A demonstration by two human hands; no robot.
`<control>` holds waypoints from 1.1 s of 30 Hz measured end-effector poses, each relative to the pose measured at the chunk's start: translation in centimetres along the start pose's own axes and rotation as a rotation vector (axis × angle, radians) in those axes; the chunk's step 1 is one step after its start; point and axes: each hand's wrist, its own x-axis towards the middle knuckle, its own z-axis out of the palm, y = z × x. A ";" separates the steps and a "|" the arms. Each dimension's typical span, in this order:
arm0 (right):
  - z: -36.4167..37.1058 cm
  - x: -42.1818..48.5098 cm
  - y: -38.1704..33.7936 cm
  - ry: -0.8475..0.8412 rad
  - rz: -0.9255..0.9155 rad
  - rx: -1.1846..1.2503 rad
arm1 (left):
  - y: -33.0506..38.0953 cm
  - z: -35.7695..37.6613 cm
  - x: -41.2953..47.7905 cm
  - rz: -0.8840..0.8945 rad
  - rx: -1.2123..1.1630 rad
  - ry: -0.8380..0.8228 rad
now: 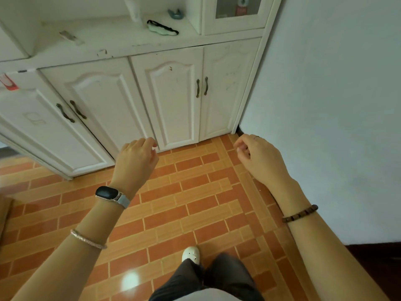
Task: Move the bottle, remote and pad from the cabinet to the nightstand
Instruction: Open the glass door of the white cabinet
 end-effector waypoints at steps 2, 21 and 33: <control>0.2 1.5 0.4 -0.006 0.030 0.012 | -0.5 0.4 1.8 0.003 -0.016 0.002; 1.6 22.0 8.7 -0.007 -0.036 0.084 | 0.6 7.4 20.9 -0.056 -0.033 0.041; 1.7 31.5 12.9 -0.041 -0.054 0.096 | 1.5 10.0 31.3 -0.049 -0.059 0.084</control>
